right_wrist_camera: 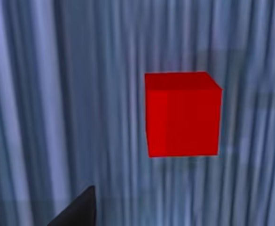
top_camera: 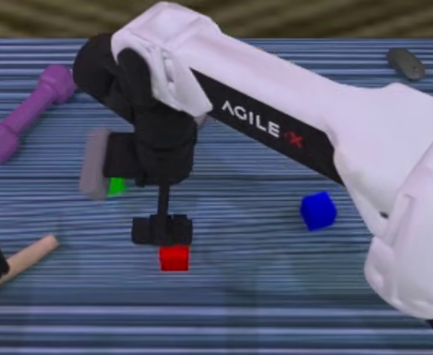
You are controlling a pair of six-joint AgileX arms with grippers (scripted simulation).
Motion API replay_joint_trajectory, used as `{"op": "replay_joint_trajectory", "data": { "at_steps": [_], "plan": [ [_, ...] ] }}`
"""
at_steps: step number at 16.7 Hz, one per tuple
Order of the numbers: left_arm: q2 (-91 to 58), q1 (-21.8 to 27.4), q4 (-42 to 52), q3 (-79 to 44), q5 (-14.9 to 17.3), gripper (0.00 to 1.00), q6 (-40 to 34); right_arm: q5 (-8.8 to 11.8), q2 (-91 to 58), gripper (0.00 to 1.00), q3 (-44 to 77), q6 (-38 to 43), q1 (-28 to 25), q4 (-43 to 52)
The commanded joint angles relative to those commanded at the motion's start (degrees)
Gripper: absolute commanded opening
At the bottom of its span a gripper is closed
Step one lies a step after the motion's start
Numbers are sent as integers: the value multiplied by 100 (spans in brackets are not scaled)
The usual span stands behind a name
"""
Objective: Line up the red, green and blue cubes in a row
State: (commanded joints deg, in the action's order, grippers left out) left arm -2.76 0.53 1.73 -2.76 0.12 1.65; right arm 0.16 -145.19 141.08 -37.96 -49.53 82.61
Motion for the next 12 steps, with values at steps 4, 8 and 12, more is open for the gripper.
{"op": "replay_joint_trajectory", "data": {
  "at_steps": [4,8,12],
  "plan": [
    [-1084,157,648,-1065,11,100,592,78,1292,100,-1118,325,523,-841],
    [-2968,370,1661,-2703,4,100,1480,192,3504,100,-3041,894,1354,-2116],
    [-5437,620,2874,-4576,-1,100,2512,295,6273,100,-5510,1622,2318,-3578]
  ]
}}
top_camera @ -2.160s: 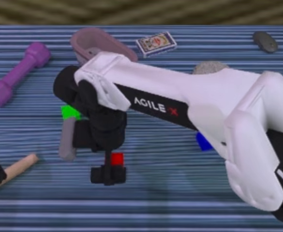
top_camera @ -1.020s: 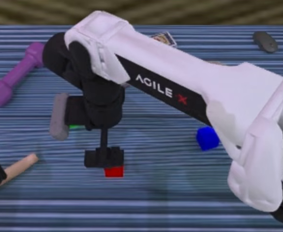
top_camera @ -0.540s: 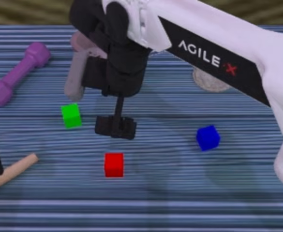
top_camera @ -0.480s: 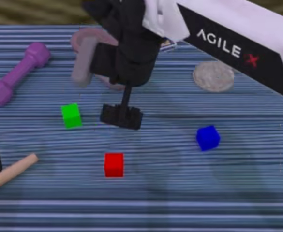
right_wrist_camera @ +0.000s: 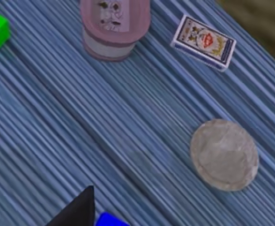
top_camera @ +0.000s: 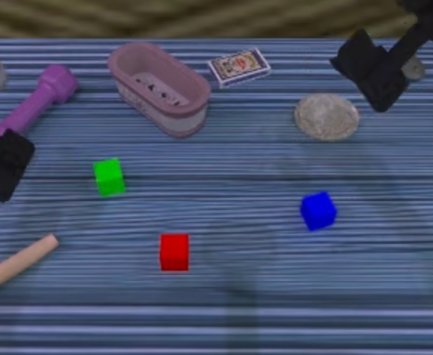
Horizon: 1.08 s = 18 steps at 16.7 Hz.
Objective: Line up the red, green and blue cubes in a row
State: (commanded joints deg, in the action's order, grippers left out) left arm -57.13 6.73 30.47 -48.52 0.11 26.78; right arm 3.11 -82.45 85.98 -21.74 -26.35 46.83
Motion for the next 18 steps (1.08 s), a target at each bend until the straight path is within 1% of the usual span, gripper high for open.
{"op": "replay_joint_trajectory", "data": {
  "at_steps": [3,5,8,11,15,18],
  "plan": [
    [-1979,201,949,-1414,4,100,800,26,2021,100,-2018,552,682,-1064],
    [-3173,327,1530,-2279,9,100,1294,8,3236,100,-3375,896,1093,-1749],
    [-4755,501,2318,-3500,14,100,1978,-60,4923,100,-5290,1361,1642,-2735],
    [-5988,650,2959,-4563,16,100,2563,-153,6478,100,-6879,1736,2079,-3596],
    [-6993,781,3479,-5532,15,100,3076,-267,7838,100,-8207,2067,2459,-4413],
    [-7329,821,3634,-5875,11,100,3242,-310,8234,100,-8587,2170,2574,-4675]
  ]
}}
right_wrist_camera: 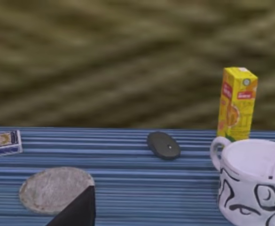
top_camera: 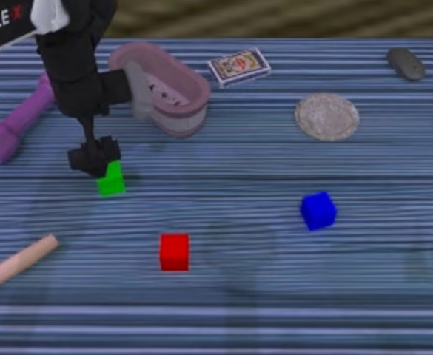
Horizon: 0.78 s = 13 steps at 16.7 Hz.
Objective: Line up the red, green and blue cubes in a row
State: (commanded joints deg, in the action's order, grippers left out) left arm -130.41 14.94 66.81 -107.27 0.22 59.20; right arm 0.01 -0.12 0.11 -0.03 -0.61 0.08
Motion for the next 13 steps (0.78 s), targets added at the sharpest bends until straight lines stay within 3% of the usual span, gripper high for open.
{"op": "replay_joint_trajectory", "data": {
  "at_steps": [7,13],
  "plan": [
    [-67,-18,-89,43,0,100,19,-1,12,100,-11,3,3,-8],
    [-492,-7,-1297,776,5,100,17,-1,12,100,-11,3,3,-8]
  ]
}}
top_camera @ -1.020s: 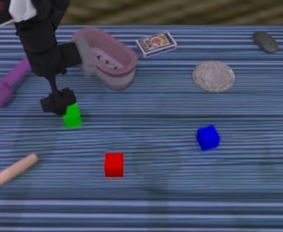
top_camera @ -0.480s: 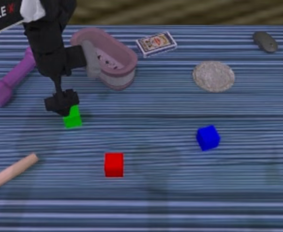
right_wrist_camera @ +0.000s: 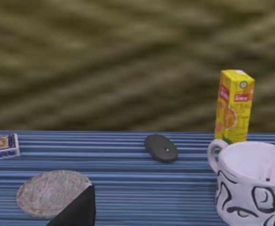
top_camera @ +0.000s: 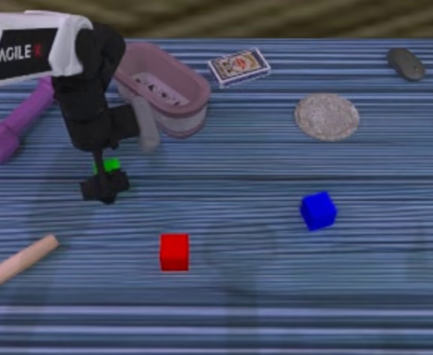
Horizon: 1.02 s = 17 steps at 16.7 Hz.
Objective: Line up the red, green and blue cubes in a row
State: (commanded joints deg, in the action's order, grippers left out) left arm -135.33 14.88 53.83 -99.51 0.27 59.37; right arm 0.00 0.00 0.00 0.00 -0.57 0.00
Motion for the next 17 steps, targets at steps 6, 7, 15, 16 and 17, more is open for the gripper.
{"op": "replay_joint_trajectory", "data": {
  "at_steps": [6,7,15,16,17],
  "plan": [
    [-80,1,-174,128,1,92,1,0,0,100,0,0,0,0],
    [-80,1,-174,128,1,85,1,0,0,100,0,0,0,0],
    [-80,1,-174,128,1,25,1,0,0,100,0,0,0,0],
    [-80,1,-174,128,1,17,1,0,0,100,0,0,0,0],
    [-80,1,-174,128,1,10,1,0,0,100,0,0,0,0]
  ]
}}
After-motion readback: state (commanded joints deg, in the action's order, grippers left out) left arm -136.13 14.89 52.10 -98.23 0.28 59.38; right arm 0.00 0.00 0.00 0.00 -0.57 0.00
